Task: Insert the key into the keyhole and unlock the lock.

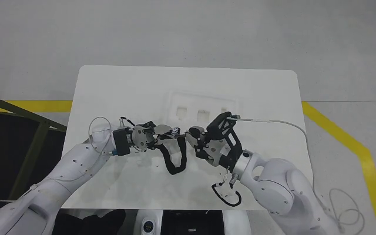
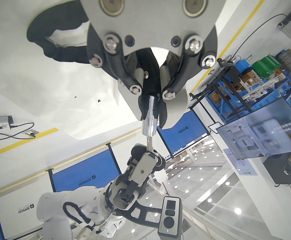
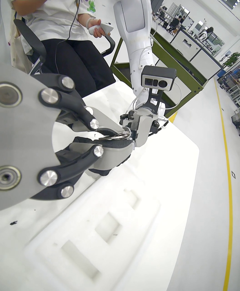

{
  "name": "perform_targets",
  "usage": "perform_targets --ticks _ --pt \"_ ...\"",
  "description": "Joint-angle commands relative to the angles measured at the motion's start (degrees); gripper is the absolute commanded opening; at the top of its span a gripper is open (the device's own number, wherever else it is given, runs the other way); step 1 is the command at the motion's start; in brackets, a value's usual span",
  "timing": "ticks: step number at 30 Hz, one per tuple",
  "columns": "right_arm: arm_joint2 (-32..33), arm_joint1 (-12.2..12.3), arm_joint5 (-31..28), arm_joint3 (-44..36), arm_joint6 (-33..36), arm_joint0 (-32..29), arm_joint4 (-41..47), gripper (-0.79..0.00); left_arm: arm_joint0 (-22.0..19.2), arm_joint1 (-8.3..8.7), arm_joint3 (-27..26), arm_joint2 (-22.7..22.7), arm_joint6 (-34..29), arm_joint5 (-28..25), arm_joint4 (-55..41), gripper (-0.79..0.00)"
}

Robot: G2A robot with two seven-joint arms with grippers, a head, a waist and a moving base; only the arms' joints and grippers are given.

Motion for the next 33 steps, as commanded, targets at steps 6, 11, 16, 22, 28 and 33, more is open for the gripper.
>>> perform_targets --ticks 6,11,16,22,28,33 --pt "-0.5 -0.3 0.4 0.1 0.5 0.5 -1.0 -0.785 0.0 0.00 0.0 0.0 0.0 0.0 0.0 -0.785" --pt "-1.4 -0.5 1.2 -0.5 1.6 0.9 -2.1 -0.785 0.0 0.00 0.0 0.0 0.0 0.0 0.0 -0.785" --pt "-2.4 -0.9 1.6 0.5 2.4 2.1 -1.5 -0.785 0.0 0.00 0.0 0.0 0.0 0.0 0.0 -0.785" --pt "-3.0 -1.4 2.0 1.5 2.8 3.3 -0.7 -0.785 0.0 0.00 0.0 0.0 0.0 0.0 0.0 -0.785" --pt "-3.7 -1.8 2.3 1.9 4.3 5.0 -0.5 -0.785 0.0 0.00 0.0 0.0 0.0 0.0 0.0 -0.785" --pt "-4.4 -2.2 2.8 2.6 5.2 6.3 -0.4 -0.785 0.0 0.00 0.0 0.0 0.0 0.0 0.0 -0.785"
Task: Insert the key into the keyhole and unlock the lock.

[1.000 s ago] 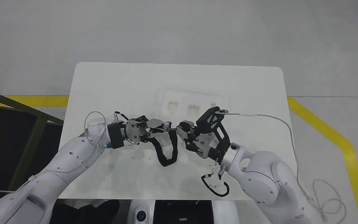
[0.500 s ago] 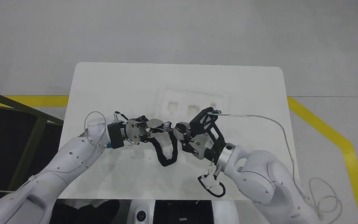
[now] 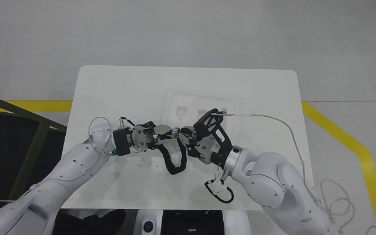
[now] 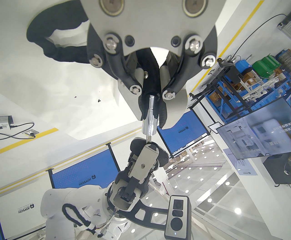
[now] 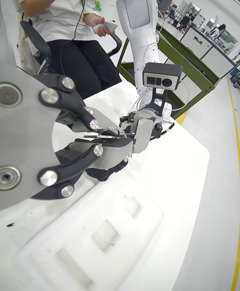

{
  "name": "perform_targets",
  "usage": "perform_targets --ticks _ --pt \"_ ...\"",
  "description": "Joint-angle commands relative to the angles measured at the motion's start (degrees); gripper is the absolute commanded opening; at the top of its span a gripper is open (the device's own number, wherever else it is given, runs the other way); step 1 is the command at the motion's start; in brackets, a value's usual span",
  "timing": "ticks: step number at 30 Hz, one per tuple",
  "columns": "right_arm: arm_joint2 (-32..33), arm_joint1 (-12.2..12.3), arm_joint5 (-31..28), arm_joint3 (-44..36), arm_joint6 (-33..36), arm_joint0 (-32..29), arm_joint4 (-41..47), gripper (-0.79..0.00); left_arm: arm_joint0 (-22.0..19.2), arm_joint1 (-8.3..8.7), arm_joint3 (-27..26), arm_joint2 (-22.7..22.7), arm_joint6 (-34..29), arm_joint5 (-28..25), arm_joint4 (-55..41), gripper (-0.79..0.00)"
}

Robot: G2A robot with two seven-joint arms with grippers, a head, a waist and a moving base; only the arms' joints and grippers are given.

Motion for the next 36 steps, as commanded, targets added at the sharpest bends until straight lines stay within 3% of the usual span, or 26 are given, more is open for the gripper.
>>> perform_targets --ticks 1,16,18,36 --pt "-0.2 -0.1 0.2 0.4 0.2 0.4 0.1 -0.785 0.0 0.00 0.0 0.0 0.0 0.0 0.0 -0.785" --pt "-1.7 -1.1 0.7 2.2 1.2 2.2 0.4 -0.785 0.0 0.00 0.0 0.0 0.0 0.0 0.0 -0.785" --pt "-1.8 -1.2 0.6 2.4 1.2 2.4 0.4 -0.702 0.0 0.00 0.0 0.0 0.0 0.0 0.0 -0.785" --pt "-0.9 -1.7 0.1 2.5 1.4 2.4 0.6 -0.554 0.0 0.00 0.0 0.0 0.0 0.0 0.0 -0.785"
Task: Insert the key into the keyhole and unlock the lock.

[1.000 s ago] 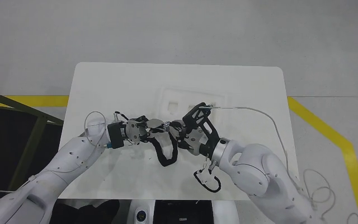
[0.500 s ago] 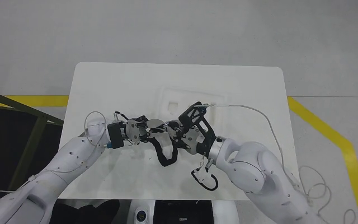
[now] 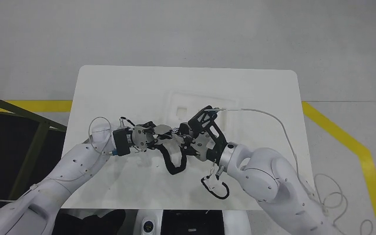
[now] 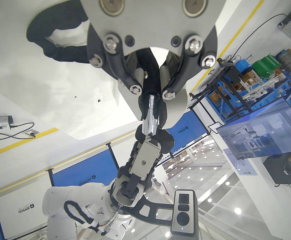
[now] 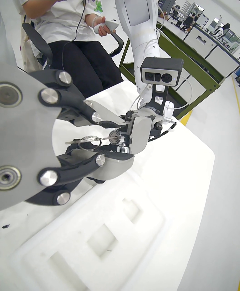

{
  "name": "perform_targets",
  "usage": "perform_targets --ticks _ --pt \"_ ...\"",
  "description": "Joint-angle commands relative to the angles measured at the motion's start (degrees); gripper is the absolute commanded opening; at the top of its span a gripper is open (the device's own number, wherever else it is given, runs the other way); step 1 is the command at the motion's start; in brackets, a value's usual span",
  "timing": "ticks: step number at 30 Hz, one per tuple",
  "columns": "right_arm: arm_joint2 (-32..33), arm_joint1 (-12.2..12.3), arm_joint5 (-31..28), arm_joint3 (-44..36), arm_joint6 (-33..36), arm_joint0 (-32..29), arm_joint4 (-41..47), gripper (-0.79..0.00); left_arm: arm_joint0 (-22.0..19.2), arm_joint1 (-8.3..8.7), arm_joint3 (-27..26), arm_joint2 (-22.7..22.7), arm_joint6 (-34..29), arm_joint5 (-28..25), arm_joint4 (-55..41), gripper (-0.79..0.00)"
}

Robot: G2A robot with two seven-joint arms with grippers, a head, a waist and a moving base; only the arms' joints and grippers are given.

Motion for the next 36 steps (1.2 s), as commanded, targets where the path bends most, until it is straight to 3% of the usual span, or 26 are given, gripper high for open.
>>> perform_targets --ticks 1,12,28,36 --pt "0.5 0.0 -0.1 -0.4 0.0 -0.1 0.1 -0.545 0.0 0.00 0.0 0.0 0.0 0.0 0.0 -0.785" --pt "5.8 0.9 -1.9 -5.3 3.7 -4.1 1.6 -0.477 0.0 0.00 0.0 0.0 0.0 0.0 0.0 -0.785" --pt "12.7 2.2 -7.3 -8.0 7.6 -8.7 5.3 -0.505 0.0 0.00 0.0 0.0 0.0 0.0 0.0 -0.785" --pt "12.8 2.4 -8.5 -6.7 8.9 -8.2 6.9 -0.545 0.0 0.00 0.0 0.0 0.0 0.0 0.0 -0.785"
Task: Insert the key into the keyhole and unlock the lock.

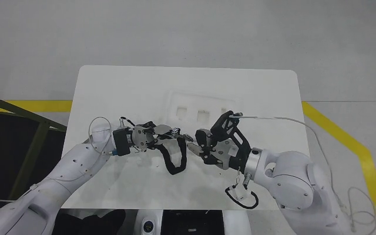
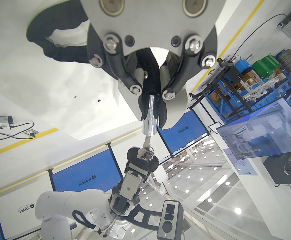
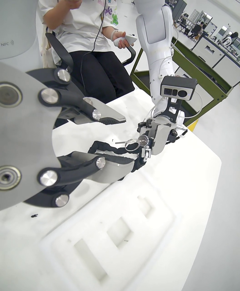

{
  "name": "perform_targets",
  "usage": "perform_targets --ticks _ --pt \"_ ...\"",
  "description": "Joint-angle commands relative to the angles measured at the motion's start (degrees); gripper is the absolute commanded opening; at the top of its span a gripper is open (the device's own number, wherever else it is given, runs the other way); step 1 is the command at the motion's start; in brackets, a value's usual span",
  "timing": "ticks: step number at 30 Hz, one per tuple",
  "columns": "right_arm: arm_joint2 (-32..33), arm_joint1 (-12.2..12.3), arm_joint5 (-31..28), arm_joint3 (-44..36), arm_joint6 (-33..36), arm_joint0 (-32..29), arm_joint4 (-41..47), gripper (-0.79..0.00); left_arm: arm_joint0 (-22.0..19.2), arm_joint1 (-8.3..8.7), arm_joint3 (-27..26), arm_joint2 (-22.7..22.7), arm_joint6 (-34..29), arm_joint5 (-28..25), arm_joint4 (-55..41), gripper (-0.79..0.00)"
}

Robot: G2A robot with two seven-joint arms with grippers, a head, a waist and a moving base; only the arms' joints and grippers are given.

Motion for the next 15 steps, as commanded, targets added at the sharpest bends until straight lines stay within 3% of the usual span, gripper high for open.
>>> perform_targets --ticks 1,5,8,15 --pt "-0.3 0.0 -0.2 0.5 -0.3 0.2 0.1 -0.563 0.0 0.00 0.0 0.0 0.0 0.0 0.0 -0.785" --pt "-0.7 0.0 -0.3 1.1 -0.6 0.6 0.0 -0.653 0.0 0.00 0.0 0.0 0.0 0.0 0.0 -0.785" --pt "-0.8 0.0 -0.5 1.2 -0.8 0.8 0.1 -0.785 0.0 0.00 0.0 0.0 0.0 0.0 0.0 -0.785" --pt "-0.9 0.1 -0.7 1.1 -1.4 1.0 0.4 -0.785 0.0 0.00 0.0 0.0 0.0 0.0 0.0 -0.785"
